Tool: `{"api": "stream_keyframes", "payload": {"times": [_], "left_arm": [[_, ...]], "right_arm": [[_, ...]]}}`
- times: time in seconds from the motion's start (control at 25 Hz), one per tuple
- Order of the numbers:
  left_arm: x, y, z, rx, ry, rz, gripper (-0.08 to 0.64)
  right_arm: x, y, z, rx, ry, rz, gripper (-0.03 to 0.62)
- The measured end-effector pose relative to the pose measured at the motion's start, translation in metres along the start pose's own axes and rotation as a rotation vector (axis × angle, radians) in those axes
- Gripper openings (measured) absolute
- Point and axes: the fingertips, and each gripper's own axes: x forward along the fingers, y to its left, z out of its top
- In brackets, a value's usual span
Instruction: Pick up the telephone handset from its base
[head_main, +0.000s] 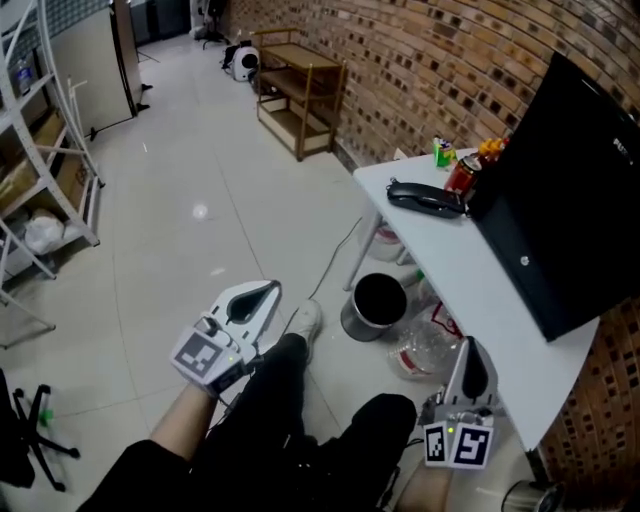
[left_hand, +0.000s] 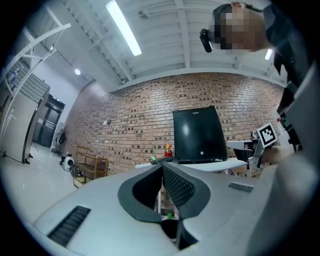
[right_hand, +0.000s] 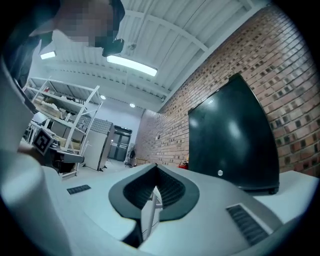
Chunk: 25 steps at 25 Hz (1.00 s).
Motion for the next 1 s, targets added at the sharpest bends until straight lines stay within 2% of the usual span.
{"api": "stream_keyframes", "payload": {"times": [0.24, 0.4, 0.64, 0.72, 0.92, 1.0], "left_arm": [[0.064, 0.026, 0.002, 0.021, -0.020, -0.014, 0.008], [0.095, 0.037, 0.001, 0.005, -0.028, -0.037, 0.008], [0.148, 0.048, 0.025, 0.057, -0.055, -0.142, 0.008], [0.164, 0.052, 0.032, 0.064, -0.047, -0.156, 0.008], [0.192, 0.057, 0.035, 0.000, -0.053, -0.172, 0.008], [0.202, 0.059, 0.037, -0.002, -0.053, -0.182, 0.008]], "right_arm": [[0.056, -0.012, -0.001, 0.006, -0.037, 0.021, 0.009], [0.074, -0.025, -0.003, 0.002, -0.037, 0.010, 0.009], [0.095, -0.046, 0.001, 0.001, -0.051, -0.018, 0.009], [0.103, -0.047, 0.000, 0.000, -0.047, -0.016, 0.009], [0.117, -0.054, 0.001, -0.004, -0.031, -0.023, 0.009], [0.123, -0.058, 0.003, -0.004, -0.031, -0.033, 0.009]]}}
